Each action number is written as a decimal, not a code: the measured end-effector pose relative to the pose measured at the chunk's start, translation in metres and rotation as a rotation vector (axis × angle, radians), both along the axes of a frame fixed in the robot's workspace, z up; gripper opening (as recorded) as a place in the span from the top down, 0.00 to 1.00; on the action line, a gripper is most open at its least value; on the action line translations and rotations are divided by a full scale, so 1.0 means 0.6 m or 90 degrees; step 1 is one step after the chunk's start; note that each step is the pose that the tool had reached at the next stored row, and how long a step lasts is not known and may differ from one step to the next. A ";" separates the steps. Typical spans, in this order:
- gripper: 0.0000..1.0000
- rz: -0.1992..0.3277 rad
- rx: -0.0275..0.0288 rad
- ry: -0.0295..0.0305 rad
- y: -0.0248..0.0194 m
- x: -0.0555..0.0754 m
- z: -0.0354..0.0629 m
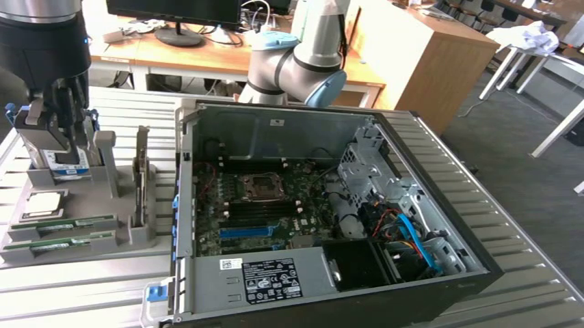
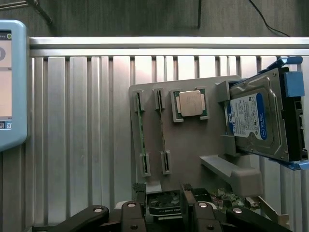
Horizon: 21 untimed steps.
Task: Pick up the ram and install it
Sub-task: 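Pick up the ram and move it above insertion slot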
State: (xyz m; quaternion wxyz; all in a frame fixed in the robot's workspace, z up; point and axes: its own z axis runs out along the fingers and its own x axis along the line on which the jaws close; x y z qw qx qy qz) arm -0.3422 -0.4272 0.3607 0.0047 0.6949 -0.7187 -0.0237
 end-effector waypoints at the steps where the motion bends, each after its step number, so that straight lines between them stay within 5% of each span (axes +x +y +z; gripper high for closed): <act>1: 0.59 0.000 0.0000 0.0000 0.0000 0.000 -0.001; 21: 0.59 0.000 0.0000 0.0000 0.0000 -0.003 -0.010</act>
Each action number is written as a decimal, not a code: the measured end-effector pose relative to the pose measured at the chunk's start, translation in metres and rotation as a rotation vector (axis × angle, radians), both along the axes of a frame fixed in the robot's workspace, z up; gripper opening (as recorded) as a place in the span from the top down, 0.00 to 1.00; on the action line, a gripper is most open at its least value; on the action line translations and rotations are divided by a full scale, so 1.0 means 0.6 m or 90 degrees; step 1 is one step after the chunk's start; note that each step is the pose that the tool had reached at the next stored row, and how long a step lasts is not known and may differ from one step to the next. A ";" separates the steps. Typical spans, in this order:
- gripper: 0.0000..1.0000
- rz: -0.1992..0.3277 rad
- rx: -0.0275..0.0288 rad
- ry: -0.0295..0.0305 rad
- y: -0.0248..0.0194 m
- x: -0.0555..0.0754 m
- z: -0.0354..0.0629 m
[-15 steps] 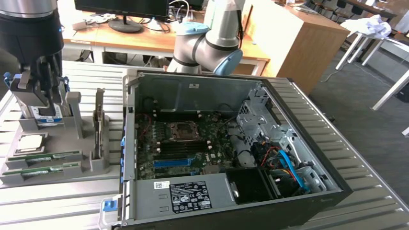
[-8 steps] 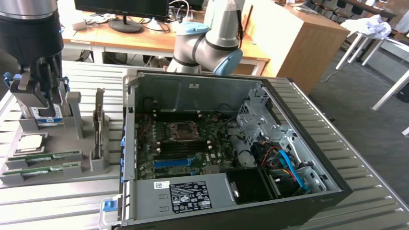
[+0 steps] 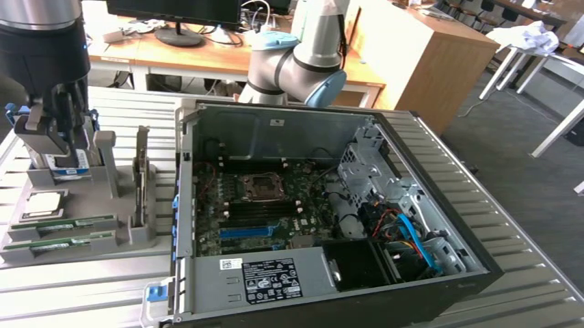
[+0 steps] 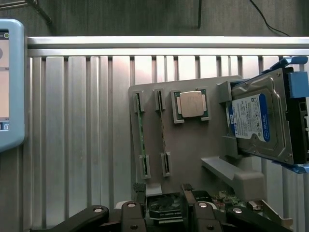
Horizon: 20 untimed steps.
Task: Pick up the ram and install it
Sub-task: 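Pick up the ram and move it above insertion slot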
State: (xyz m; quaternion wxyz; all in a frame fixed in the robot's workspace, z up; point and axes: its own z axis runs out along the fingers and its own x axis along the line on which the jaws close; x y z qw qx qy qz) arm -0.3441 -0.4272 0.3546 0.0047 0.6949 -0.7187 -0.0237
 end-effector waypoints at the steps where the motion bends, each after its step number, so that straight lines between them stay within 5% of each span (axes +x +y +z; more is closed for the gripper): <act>1: 0.59 0.000 0.0000 0.0000 0.0000 0.000 0.000; 20: 0.59 0.000 0.0000 0.0000 0.0000 -0.004 -0.008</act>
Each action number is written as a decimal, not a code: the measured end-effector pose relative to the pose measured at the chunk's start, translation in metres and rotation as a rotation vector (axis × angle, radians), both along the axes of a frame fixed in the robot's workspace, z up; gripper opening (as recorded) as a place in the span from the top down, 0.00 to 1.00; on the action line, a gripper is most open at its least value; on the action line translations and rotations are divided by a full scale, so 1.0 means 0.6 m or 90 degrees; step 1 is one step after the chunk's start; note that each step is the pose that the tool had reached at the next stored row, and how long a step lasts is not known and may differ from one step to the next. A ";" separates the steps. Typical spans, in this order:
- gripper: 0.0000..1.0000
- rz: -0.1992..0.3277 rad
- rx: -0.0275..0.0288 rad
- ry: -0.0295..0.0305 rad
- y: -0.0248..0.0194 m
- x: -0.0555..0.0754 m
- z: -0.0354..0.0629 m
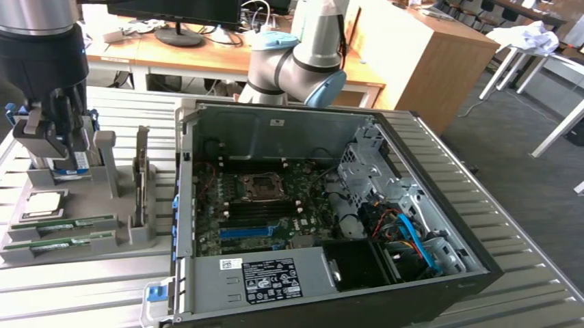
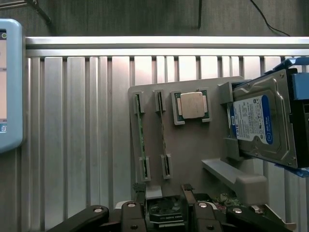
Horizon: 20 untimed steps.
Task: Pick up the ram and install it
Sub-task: 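Pick up the ram and move it above insertion slot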
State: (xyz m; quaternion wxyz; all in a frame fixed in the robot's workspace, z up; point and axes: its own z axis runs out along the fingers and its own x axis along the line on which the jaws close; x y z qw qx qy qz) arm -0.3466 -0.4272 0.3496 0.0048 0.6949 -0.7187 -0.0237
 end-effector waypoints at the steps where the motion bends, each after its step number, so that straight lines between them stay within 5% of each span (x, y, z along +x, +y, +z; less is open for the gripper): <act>1: 0.59 0.000 0.0000 0.0000 0.0000 0.000 0.000; 20: 0.59 0.000 0.0000 0.0000 0.0000 -0.011 -0.008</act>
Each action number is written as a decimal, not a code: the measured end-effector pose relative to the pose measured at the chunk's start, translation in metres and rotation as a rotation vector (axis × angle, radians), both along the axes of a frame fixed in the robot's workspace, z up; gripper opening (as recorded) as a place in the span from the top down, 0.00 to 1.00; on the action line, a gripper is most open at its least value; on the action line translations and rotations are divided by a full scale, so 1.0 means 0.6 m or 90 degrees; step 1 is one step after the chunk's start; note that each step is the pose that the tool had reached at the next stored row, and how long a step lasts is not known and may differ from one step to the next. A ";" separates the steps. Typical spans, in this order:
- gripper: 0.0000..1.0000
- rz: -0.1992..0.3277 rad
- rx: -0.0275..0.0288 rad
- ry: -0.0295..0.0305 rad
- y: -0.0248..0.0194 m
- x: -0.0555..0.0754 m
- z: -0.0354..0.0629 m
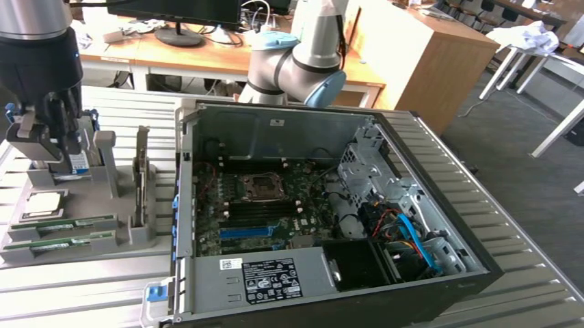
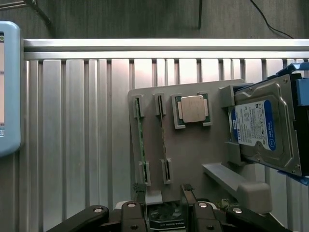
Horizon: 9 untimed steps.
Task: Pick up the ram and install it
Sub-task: 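Pick up the ram and move it above insertion slot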
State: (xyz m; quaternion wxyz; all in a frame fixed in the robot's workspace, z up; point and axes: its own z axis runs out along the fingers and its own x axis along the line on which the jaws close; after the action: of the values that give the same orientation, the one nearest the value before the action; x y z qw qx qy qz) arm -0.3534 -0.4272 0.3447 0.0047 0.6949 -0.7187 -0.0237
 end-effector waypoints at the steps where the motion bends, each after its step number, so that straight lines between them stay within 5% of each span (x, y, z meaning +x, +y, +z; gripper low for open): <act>1: 0.59 0.000 0.0000 0.0000 0.0000 -0.001 0.000; 9: 0.59 0.000 0.0000 0.0000 -0.0001 -0.014 -0.004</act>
State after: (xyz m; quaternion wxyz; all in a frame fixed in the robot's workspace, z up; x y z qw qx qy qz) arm -0.3616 -0.4272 0.3426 0.0047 0.6949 -0.7187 -0.0238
